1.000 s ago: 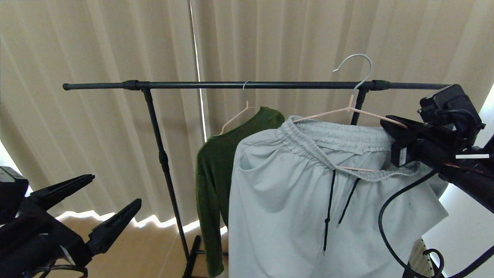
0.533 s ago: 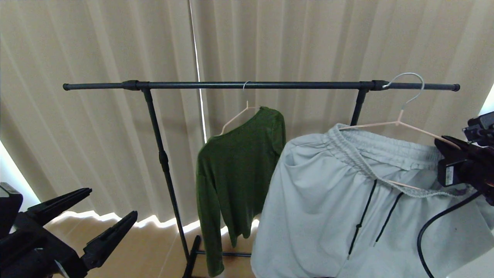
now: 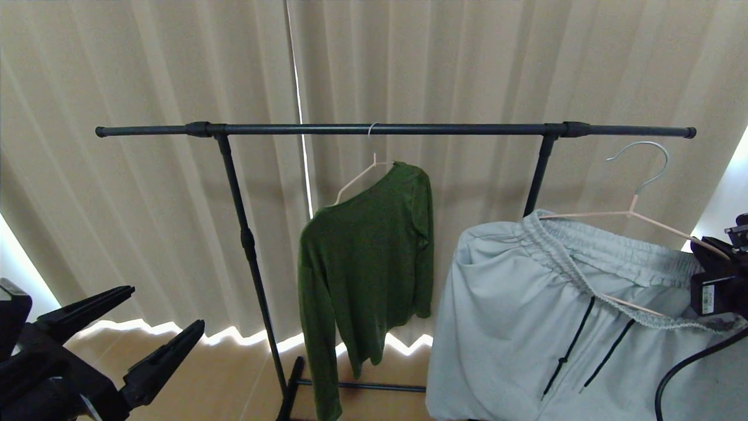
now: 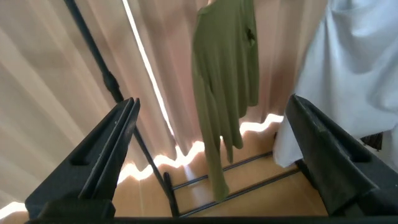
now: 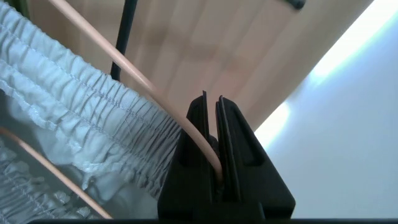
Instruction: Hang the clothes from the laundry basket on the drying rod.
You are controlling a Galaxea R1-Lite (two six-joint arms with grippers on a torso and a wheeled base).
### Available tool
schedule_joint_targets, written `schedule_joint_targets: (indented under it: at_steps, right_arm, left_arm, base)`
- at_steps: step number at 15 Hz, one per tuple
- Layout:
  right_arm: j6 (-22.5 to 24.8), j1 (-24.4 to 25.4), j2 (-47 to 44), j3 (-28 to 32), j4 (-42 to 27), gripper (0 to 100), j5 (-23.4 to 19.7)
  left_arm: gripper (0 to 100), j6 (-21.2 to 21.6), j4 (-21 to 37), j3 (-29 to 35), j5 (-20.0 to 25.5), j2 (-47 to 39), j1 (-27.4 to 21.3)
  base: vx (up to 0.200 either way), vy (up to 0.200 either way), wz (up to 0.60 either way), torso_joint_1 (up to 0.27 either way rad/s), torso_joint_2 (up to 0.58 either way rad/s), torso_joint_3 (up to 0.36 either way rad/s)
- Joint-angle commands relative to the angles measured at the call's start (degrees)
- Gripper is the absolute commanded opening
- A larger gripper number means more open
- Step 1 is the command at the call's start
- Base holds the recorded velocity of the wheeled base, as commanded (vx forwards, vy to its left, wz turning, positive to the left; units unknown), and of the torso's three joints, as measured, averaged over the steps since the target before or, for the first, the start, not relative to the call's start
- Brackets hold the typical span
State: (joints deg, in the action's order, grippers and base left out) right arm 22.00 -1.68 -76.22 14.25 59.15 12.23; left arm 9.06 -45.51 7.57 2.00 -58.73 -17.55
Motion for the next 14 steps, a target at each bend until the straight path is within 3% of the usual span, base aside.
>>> schedule_joint_targets:
  at_steps: [1,6,9,14]
  right_arm:
    - [0.06,-0.08,0.37,-0.89,0.27,0,-0.10]
    - [0.06,-1.22,-1.39,-1.07,0.27,0,-0.19]
    - [0.06,-1.57,-1.30,-1.51,0.35,0,-0.19]
    - [0.06,-1.66,-0.43,-2.83,0.53,0,-0.19]
  left_arm:
    - [100,-0.09,-0.02,0.16,0.02,-0.24,0.33]
    - [100,-0.18,0.07,-0.19,0.02,-1.56,0.86]
    - [100,-0.18,-0.11,0.16,0.02,-0.68,4.55]
    - [100,0.08,-0.02,0.25,0.02,0.81,4.63]
  base:
    - [0.000,0.000,0.00,0.000,0.00,0.000]
    - [0.000,0.000,0.00,0.000,0.00,0.000]
    - [0.000,0.000,0.00,0.000,0.00,0.000]
    - [0.000,0.000,0.00,0.000,0.00,0.000]
